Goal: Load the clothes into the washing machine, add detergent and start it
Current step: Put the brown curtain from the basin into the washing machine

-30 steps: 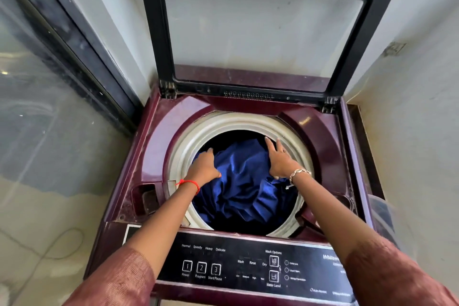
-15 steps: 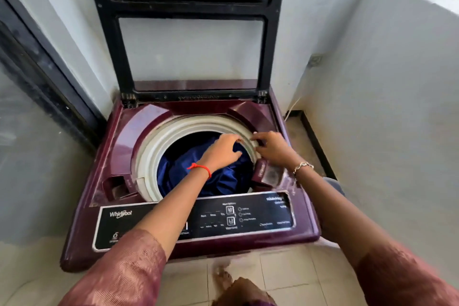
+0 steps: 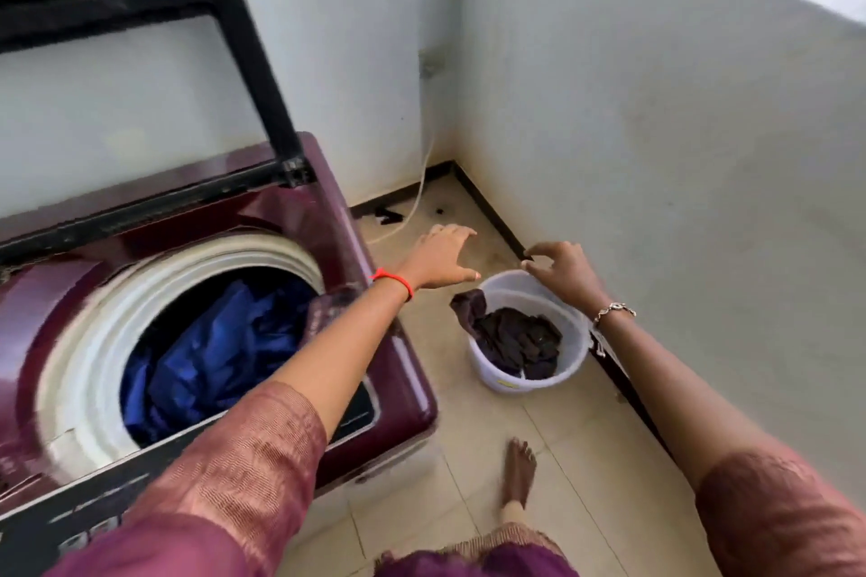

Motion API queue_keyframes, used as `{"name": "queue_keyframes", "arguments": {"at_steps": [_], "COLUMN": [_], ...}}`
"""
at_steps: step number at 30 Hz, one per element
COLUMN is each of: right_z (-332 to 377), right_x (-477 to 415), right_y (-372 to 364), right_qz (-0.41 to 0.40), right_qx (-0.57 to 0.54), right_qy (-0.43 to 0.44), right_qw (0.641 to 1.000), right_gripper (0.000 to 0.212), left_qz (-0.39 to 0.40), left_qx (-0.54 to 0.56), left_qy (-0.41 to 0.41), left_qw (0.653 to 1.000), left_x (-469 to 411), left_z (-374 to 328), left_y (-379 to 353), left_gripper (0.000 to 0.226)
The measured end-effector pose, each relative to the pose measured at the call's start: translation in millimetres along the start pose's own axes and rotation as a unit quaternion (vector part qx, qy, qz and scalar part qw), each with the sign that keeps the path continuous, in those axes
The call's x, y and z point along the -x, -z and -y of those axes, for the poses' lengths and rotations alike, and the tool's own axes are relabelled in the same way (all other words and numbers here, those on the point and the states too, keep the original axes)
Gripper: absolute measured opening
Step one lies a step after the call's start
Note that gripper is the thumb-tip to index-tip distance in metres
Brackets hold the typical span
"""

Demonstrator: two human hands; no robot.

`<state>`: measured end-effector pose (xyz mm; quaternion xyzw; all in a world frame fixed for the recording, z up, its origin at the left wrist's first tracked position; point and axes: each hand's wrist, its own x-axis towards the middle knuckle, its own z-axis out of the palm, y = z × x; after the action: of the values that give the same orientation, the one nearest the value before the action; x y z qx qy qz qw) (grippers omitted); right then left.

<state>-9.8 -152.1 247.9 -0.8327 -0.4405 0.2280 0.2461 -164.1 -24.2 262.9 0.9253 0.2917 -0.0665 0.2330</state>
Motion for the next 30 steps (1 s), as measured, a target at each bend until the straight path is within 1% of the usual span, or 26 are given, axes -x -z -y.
{"name": "queue_keyframes", "arguments": {"at_steps": [3, 6, 10, 14, 17, 21, 23, 25, 27, 29, 30], "right_z": [-68, -130, -201, -263, -308, -370, -399, -422, -445, -467, -474], "right_x": [-24, -45, -64, -83, -98, -135, -159, -182, -203, -221, -227], "right_y": [15, 19, -2, -52, -107, -189, -229, -264, -301, -336, -349], "right_qz": [0.036, 0.077, 0.152, 0.217, 0.233, 0.266, 0.285, 0.296, 0.299, 0.306, 0.312], "right_qx": [0.005, 0.007, 0.028, 0.023, 0.021, 0.065, 0.102, 0.14, 0.169, 0.199, 0.208], "right_qy": [-0.049, -0.084, -0.128, -0.157, -0.185, -0.174, -0.162, -0.152, -0.145, -0.137, -0.137], "right_qw": [0.998, 0.993, 0.98, 0.963, 0.954, 0.946, 0.939, 0.932, 0.928, 0.921, 0.917], "right_gripper": [0.029, 0.033, 0.045, 0.063, 0.082, 0.103, 0.11, 0.118, 0.125, 0.129, 0.13], "left_qz": [0.121, 0.207, 0.26, 0.311, 0.332, 0.347, 0.349, 0.346, 0.342, 0.334, 0.328], "left_qx": [-0.047, -0.053, -0.039, -0.047, -0.026, 0.036, 0.032, -0.035, -0.126, -0.18, -0.182], "left_qy": [0.029, 0.055, 0.082, 0.125, 0.14, 0.141, 0.133, 0.111, 0.097, 0.111, 0.126], "left_qw": [0.991, 0.975, 0.961, 0.941, 0.933, 0.927, 0.927, 0.931, 0.926, 0.919, 0.918], "left_x": [-64, -115, -168, -202, -229, -279, -305, -324, -342, -357, -361], "left_z": [-18, -26, -23, -8, 13, 49, 69, 87, 106, 123, 128], "left_y": [-32, -70, -131, -205, -263, -343, -387, -426, -466, -504, -520], "left_gripper": [0.08, 0.081, 0.086, 0.099, 0.104, 0.106, 0.109, 0.114, 0.122, 0.131, 0.134]}}
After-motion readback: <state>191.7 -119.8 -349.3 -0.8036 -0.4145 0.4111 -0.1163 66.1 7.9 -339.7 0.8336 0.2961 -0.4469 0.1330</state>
